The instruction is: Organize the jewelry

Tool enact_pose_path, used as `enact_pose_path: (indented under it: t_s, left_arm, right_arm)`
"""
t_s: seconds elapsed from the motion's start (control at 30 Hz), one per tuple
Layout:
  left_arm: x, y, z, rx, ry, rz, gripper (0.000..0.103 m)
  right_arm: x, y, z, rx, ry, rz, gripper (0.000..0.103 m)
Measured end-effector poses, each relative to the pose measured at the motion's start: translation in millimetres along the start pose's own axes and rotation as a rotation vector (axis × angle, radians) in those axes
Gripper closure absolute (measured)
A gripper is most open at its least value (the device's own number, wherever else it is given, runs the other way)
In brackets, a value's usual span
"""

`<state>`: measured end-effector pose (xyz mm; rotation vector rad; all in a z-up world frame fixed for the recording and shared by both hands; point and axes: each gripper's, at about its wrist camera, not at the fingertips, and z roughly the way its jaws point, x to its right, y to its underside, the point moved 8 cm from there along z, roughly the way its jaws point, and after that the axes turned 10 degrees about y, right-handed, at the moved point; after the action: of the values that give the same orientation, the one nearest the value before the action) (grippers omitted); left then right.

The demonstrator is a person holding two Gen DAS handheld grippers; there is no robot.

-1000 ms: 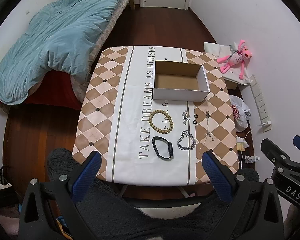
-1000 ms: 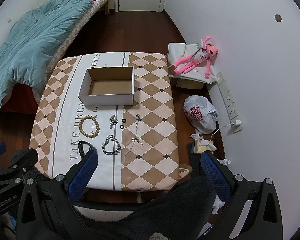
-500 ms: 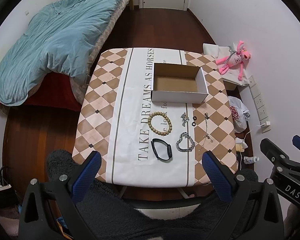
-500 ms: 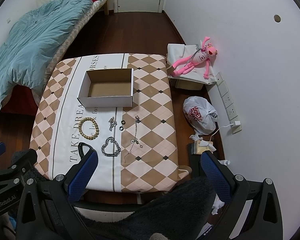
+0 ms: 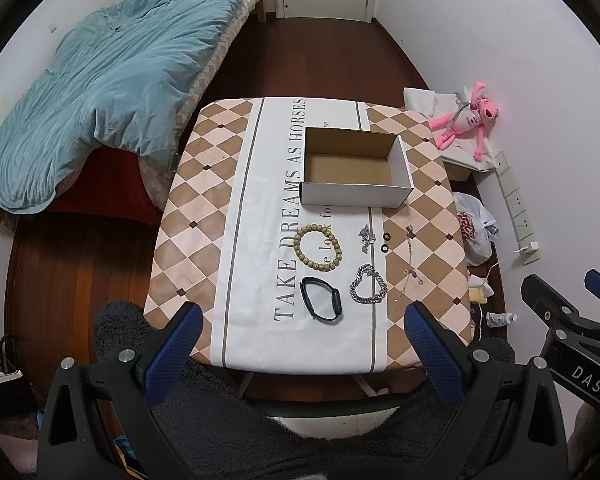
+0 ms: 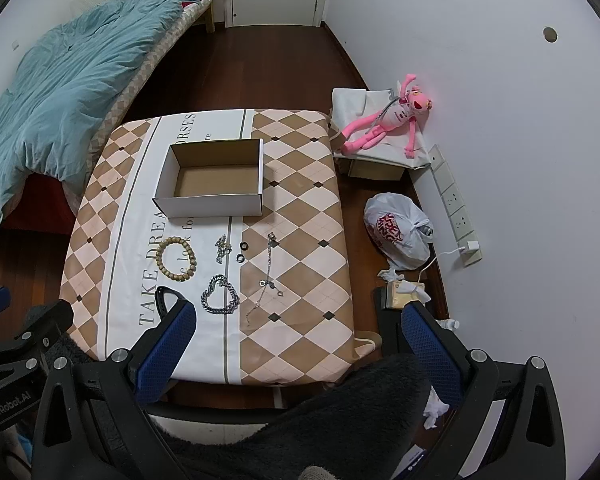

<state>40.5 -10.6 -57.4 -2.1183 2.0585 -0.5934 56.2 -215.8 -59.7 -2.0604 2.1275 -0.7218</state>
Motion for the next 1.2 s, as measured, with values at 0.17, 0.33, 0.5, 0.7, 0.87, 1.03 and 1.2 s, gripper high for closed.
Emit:
enact_pose_path:
  t_s: [0.17, 0.33, 0.5, 0.7, 0.87, 1.03, 1.2]
  left_arm:
    - [0, 0, -1, 0.006, 0.0, 0.002, 0.0]
    - [2, -1, -4, 0.013, 0.003, 0.004, 0.0]
    - [2, -1, -4, 0.014, 0.003, 0.003, 0.0]
    - [1, -1, -6, 0.02, 0.006, 0.005, 0.0]
    - [1, -3, -9, 0.028, 0.009, 0.004, 0.0]
    - [1, -4, -9, 0.028, 0.01, 0.004, 0.0]
    - [1, -4, -10, 0.031, 0.009, 0.004, 0.0]
  right_arm:
    - [-1, 3, 0, 0.001, 0.001, 0.001, 0.0]
    - [2, -3, -3, 0.004, 0.001, -0.002, 0.0]
    - [1, -2, -2, 0.005, -0.001, 0.001, 0.0]
    - [0, -2, 0, 0.008, 0.001, 0.001, 0.0]
    - [2, -7, -6, 0.009, 0.0, 0.001, 0.0]
    - [3, -6, -10, 0.013, 0.001, 0.001, 0.0]
    - [4, -8, -10, 0.014, -0.001, 0.003, 0.0]
